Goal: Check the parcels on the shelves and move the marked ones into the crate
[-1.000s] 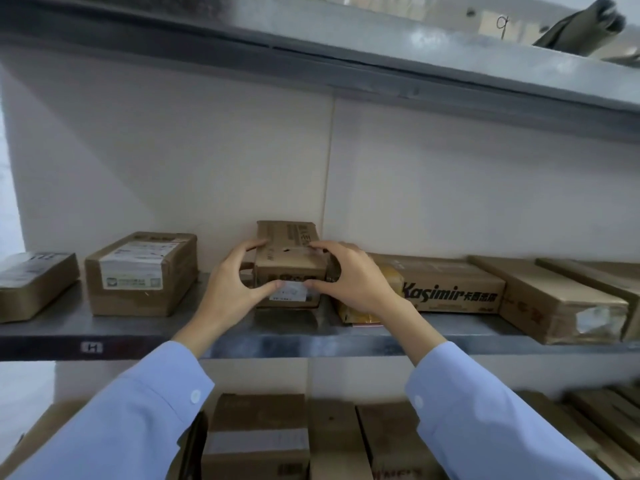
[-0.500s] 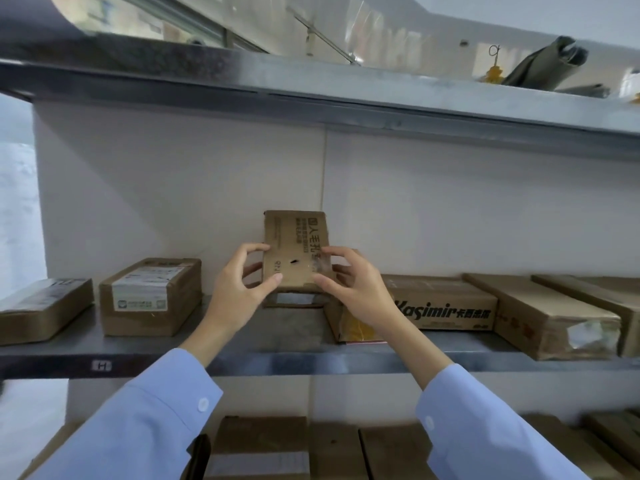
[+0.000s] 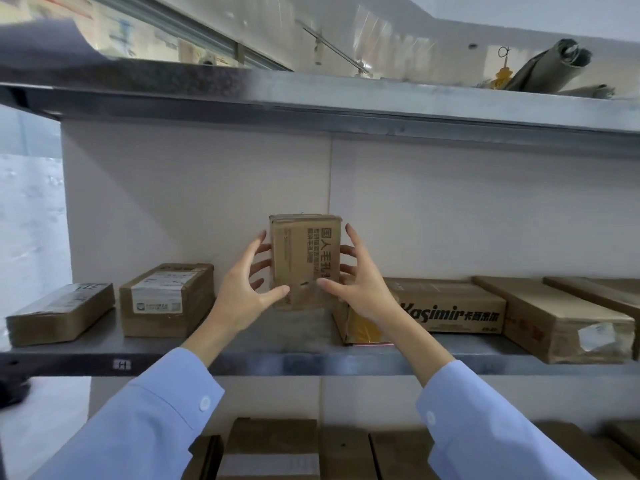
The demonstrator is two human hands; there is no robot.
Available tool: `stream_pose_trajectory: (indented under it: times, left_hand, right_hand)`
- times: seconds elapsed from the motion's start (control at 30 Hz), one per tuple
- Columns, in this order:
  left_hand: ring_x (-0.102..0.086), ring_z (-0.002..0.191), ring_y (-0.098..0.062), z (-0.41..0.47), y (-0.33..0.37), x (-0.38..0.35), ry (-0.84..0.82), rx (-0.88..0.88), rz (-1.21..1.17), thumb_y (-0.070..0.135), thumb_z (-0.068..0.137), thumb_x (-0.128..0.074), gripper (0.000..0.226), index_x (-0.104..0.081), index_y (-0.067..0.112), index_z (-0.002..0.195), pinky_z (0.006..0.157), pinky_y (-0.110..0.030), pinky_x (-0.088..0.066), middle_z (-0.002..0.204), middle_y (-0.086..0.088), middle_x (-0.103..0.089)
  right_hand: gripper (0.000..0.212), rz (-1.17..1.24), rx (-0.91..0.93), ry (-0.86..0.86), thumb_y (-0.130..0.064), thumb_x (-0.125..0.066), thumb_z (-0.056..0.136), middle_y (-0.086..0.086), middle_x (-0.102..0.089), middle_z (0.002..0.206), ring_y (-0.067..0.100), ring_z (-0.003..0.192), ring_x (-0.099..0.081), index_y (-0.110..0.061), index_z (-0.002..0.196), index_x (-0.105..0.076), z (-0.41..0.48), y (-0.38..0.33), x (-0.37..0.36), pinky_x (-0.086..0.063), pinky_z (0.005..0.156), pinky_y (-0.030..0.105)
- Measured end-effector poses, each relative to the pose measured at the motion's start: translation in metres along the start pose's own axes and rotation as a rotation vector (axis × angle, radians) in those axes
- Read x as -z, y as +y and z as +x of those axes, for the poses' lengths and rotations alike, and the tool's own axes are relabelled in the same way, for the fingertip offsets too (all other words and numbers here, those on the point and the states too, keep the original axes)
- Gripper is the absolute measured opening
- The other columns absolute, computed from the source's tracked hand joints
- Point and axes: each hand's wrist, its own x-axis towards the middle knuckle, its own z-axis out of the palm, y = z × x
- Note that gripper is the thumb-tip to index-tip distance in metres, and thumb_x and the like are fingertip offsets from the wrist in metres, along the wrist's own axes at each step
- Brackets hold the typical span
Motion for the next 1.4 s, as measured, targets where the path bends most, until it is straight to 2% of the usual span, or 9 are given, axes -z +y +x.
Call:
stream_pose_trajectory:
  times: [0.13, 0.37, 0.57, 0.67, 0.8, 0.97, 1.13, 1.27, 1.4]
  left_hand:
    - [-0.049, 0.121, -0.006, -0.001, 0.003, 0.002, 0.029, -0.018, -0.012, 0.021, 0.080, -0.079, 0.085, -0.031, 0.035, 0.148, 0.105, -0.034, -0.042, 0.131, 0.012, -0.047]
    - [-0.043, 0.107, 0.016, -0.004, 0.003, 0.005, 0.036, 0.019, -0.067, 0.024, 0.084, -0.075, 0.066, -0.035, 0.041, 0.133, 0.086, -0.008, -0.035, 0.116, 0.032, -0.043]
    - [-0.041, 0.124, -0.002, -0.004, -0.001, 0.011, 0.033, 0.047, -0.049, 0.044, 0.076, -0.076, 0.075, -0.037, 0.035, 0.141, 0.103, -0.028, -0.034, 0.137, 0.016, -0.045]
    - [-0.043, 0.122, 0.001, -0.006, 0.000, 0.013, 0.026, 0.048, -0.070, 0.044, 0.072, -0.074, 0.074, -0.040, 0.032, 0.137, 0.102, -0.025, -0.035, 0.135, 0.017, -0.047]
    - [-0.051, 0.109, 0.007, -0.005, -0.002, 0.010, 0.051, 0.057, -0.097, 0.024, 0.081, -0.077, 0.059, -0.041, 0.028, 0.128, 0.082, -0.004, -0.040, 0.126, 0.015, -0.051]
    - [-0.046, 0.127, -0.012, -0.003, -0.005, 0.009, 0.070, 0.068, -0.119, 0.029, 0.080, -0.079, 0.077, -0.034, 0.026, 0.143, 0.101, -0.027, -0.039, 0.141, 0.003, -0.046]
    - [-0.041, 0.123, -0.007, -0.003, -0.001, 0.005, 0.089, 0.054, -0.047, 0.028, 0.081, -0.076, 0.071, -0.041, 0.027, 0.143, 0.104, -0.032, -0.038, 0.140, 0.005, -0.041]
    - [-0.041, 0.124, -0.007, -0.002, -0.001, 0.006, 0.100, 0.033, -0.066, 0.027, 0.081, -0.077, 0.066, -0.041, 0.035, 0.135, 0.103, -0.028, -0.039, 0.135, 0.010, -0.042]
    - [-0.046, 0.127, -0.008, -0.001, 0.000, 0.007, 0.087, 0.024, -0.159, 0.021, 0.079, -0.079, 0.065, -0.044, 0.027, 0.133, 0.093, -0.012, -0.042, 0.141, 0.006, -0.048]
  right_hand:
    - [0.101, -0.034, 0.008, 0.001, -0.023, -0.080, 0.080, -0.001, -0.038, 0.148, 0.021, 0.136, -0.043, -0.035, 0.156, -0.013, 0.003, -0.001, -0.005, -0.042, 0.110, 0.048]
    - [0.087, -0.060, 0.011, 0.004, -0.030, -0.079, 0.080, -0.003, -0.042, 0.147, 0.017, 0.136, -0.042, -0.029, 0.151, -0.028, 0.004, -0.003, -0.007, -0.042, 0.110, 0.043]
    - [0.078, -0.090, 0.000, 0.007, -0.047, -0.080, 0.075, -0.009, -0.052, 0.139, 0.010, 0.128, -0.049, -0.032, 0.139, -0.038, 0.001, -0.003, -0.005, -0.045, 0.108, 0.043]
    - [0.087, -0.021, -0.045, -0.023, -0.066, -0.079, 0.060, -0.007, -0.056, 0.134, 0.012, 0.123, -0.055, -0.033, 0.131, -0.041, 0.001, 0.000, -0.005, -0.050, 0.103, 0.043]
    - [0.074, 0.010, -0.070, -0.049, -0.050, -0.081, 0.071, -0.002, -0.053, 0.134, 0.017, 0.122, -0.055, -0.029, 0.128, -0.038, 0.001, 0.001, -0.009, -0.048, 0.105, 0.043]
    - [0.086, 0.030, -0.049, -0.038, -0.032, -0.080, 0.079, 0.001, -0.047, 0.140, 0.015, 0.123, -0.051, -0.031, 0.144, -0.024, 0.000, 0.002, -0.012, -0.045, 0.103, 0.028]
    - [0.096, 0.028, -0.032, -0.013, -0.031, -0.079, 0.080, 0.002, -0.039, 0.152, 0.021, 0.133, -0.046, -0.030, 0.154, -0.019, -0.001, 0.000, -0.016, -0.043, 0.105, 0.035]
    - [0.086, -0.016, -0.007, -0.016, -0.035, -0.078, 0.080, 0.001, -0.039, 0.151, 0.019, 0.137, -0.042, -0.025, 0.151, -0.031, 0.000, -0.001, -0.016, -0.039, 0.104, 0.026]
    - [0.081, 0.046, -0.001, -0.023, -0.035, -0.080, 0.078, -0.001, -0.045, 0.147, 0.019, 0.133, -0.048, -0.022, 0.145, -0.037, -0.001, 0.000, -0.015, -0.045, 0.109, 0.041]
